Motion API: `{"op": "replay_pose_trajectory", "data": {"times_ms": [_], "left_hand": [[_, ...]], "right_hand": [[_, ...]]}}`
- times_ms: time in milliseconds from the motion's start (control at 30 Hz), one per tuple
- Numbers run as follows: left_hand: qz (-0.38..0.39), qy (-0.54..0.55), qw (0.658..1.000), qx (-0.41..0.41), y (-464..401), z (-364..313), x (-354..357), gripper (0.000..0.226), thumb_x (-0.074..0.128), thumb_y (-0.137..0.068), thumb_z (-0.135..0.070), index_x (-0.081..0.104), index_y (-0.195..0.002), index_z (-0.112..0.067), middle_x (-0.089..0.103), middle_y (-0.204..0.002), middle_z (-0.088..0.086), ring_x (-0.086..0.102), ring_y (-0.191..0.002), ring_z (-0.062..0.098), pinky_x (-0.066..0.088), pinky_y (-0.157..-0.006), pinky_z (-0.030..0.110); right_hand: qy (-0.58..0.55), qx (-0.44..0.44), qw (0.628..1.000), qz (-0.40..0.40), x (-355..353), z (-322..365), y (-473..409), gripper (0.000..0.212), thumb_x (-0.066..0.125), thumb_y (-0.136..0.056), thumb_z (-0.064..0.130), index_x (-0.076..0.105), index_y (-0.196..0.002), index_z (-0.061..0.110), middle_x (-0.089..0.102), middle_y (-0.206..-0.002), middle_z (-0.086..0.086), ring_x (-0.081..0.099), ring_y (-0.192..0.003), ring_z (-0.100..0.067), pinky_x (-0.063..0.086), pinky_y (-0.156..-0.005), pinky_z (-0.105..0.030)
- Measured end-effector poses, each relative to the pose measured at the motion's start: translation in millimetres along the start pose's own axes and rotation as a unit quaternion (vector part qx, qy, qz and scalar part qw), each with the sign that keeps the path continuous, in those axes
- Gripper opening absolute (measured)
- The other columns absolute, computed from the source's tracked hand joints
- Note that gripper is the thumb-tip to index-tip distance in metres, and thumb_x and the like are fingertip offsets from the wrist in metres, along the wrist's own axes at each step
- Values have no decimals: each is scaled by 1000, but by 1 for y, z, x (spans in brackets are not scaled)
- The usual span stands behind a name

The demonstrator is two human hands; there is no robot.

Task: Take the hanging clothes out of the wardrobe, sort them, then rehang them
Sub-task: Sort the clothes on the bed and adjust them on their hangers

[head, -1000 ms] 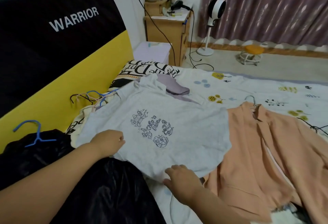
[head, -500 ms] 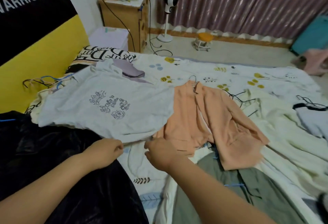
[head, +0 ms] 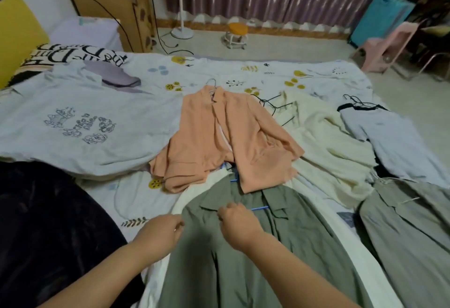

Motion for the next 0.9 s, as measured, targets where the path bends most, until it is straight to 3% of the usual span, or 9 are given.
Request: {"op": "replay_pose_trajectory", "data": {"times_ms": [233,300,333,367,433,600,733,800,900], "left_hand": [[-34,-48,998,-28,-29,-45,76,38,48,-94,-26,47,-132,-17,48,-133,4,46,-122,23,39,-97,29],[-61,-41,997,-27,-38,-52,92,44,71,-78,-20,60,-118,-9,58,-123,12,58,-109,31,49,-87,37],[-69,-60,996,-18,-45,-54,102,50,84,-60,-17,66,-106,-6,65,-112,15,66,-96,33,54,-75,41],[-78,-79,993,-27,-51,-52,111,58,91,-45,-16,70,-97,-5,68,-104,17,69,-85,34,56,-64,42],[-92,-92,990,-58,-64,-48,121,66,94,-33,-22,71,-93,-6,70,-101,18,70,-82,33,56,-56,41],[-147,-112,980,-75,-103,-45,127,67,88,-54,-25,65,-110,1,60,-121,27,62,-106,40,51,-80,54],[-185,-87,973,-106,-130,-37,121,66,49,-93,-36,23,-147,-7,12,-156,16,14,-144,31,14,-114,50],[-156,-110,974,-126,-145,-27,125,67,32,-97,-43,3,-150,-12,-2,-158,9,0,-146,25,2,-116,45],[-95,-122,978,-140,-163,-16,138,73,32,-95,-50,-3,-149,-14,6,-158,6,4,-145,21,0,-116,44]], "right_hand": [[17,90,996,-19,37,-123,9,38,40,-92,12,41,-130,10,44,-130,-13,41,-122,-29,38,-95,-36],[14,118,992,-28,49,-153,9,37,37,-93,13,40,-130,11,42,-131,-11,41,-122,-28,38,-94,-35],[11,131,991,-34,56,-167,7,35,35,-95,15,40,-129,12,41,-131,-9,40,-122,-27,38,-93,-34],[7,140,989,-42,61,-180,5,34,33,-97,19,39,-129,13,40,-131,-8,39,-123,-27,37,-94,-34],[-2,154,987,-52,71,-202,-4,36,30,-100,27,35,-134,15,36,-137,-7,35,-129,-26,34,-99,-35],[-7,159,986,-43,93,-240,-42,50,32,-100,36,21,-144,15,14,-155,-11,13,-143,-27,22,-111,-40],[-13,162,983,-83,91,-256,-79,54,36,-98,41,26,-142,12,20,-152,-12,15,-142,-27,23,-112,-42],[-12,181,980,-88,93,-266,-91,62,36,-97,45,21,-145,10,15,-155,-11,11,-144,-25,19,-115,-44],[-21,196,978,-69,100,-283,-101,80,38,-92,55,7,-149,9,7,-158,-8,6,-145,-25,10,-115,-52]]}}
Point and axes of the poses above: each hand's wrist, its own y-axis away from the middle knuckle, its own x-axis out of the palm, z = x × y, the point moved 10 cm from there along -y, towards the middle knuckle
